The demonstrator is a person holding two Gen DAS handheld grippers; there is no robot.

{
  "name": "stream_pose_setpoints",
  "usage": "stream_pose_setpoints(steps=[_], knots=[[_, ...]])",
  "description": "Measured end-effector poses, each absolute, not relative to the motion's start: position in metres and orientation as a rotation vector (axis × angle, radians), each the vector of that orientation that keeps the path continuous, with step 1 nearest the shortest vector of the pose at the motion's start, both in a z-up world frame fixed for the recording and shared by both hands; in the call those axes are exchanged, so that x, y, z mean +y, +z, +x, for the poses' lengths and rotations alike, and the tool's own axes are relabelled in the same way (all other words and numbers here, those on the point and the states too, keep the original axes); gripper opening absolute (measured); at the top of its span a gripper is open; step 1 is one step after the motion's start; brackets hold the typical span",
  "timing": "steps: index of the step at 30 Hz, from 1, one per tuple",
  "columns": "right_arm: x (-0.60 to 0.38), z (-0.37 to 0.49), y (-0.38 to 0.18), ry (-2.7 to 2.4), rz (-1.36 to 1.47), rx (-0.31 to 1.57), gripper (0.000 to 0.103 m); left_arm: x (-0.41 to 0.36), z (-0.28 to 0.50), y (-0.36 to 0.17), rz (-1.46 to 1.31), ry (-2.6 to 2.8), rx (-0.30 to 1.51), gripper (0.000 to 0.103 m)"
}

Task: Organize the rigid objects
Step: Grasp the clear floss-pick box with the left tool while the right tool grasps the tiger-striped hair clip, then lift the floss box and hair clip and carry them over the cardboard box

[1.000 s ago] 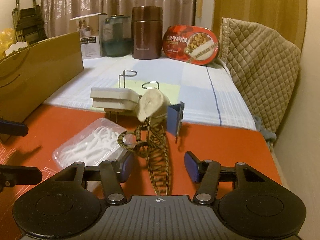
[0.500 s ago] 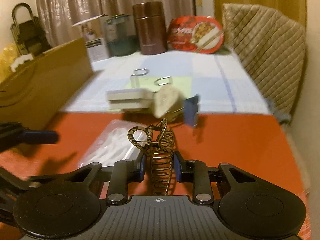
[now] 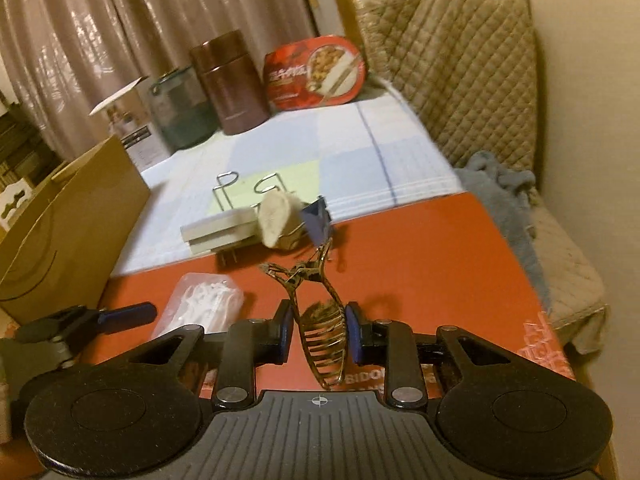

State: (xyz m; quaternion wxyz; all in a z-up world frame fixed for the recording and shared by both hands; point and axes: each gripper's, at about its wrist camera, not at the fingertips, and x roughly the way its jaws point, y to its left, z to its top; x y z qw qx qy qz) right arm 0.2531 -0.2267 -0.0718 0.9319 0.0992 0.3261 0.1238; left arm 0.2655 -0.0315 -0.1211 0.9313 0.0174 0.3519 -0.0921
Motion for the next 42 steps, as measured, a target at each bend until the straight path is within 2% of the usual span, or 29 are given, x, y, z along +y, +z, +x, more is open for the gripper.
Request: stream_pose_setpoints(steps=[4, 5, 6, 16, 20, 24, 29, 35, 37, 40, 42], knots=[[-0.227, 0.250, -0.073, 0.241, 0.197, 0.686, 0.024, -0.035, 0.277, -0.128, 0.054, -0.156, 0.751, 0.064], [-0.225, 0.250, -0.075, 0.245, 0.193, 0.693, 0.024, -0.033, 0.278, -0.128, 0.052, -0.158, 0.757, 0.055], [-0.223, 0.249, -0.076, 0.250, 0.186, 0.700, 0.024, -0.031, 0.276, -0.128, 0.052, -0.161, 0.763, 0.053], [-0.198, 0.222, -0.101, 0.281, 0.123, 0.746, 0.024, 0.004, 0.220, -0.121, 0.139, -0.161, 0.827, 0.052], [-0.191, 0.214, -0.103, 0.247, 0.085, 0.711, 0.026, 0.012, 0.192, -0.112, 0.134, -0.175, 0.826, 0.052], [-0.184, 0.212, -0.104, 0.224, 0.048, 0.665, 0.049, 0.023, 0.179, -0.110, 0.061, -0.157, 0.817, 0.052], [-0.185, 0.219, -0.106, 0.210, 0.108, 0.655, 0.050, 0.028, 0.182, -0.112, 0.014, -0.145, 0.811, 0.052], [-0.189, 0.224, -0.106, 0.206, 0.160, 0.634, 0.049, 0.027, 0.184, -0.116, 0.021, -0.151, 0.804, 0.052], [-0.188, 0.225, -0.106, 0.201, 0.159, 0.630, 0.037, 0.026, 0.184, -0.118, 0.024, -0.149, 0.807, 0.052], [-0.185, 0.227, -0.107, 0.213, 0.152, 0.635, 0.024, 0.028, 0.186, -0.119, 0.013, -0.148, 0.802, 0.052], [-0.179, 0.226, -0.106, 0.209, 0.121, 0.633, 0.023, 0.028, 0.187, -0.117, 0.011, -0.148, 0.796, 0.053]])
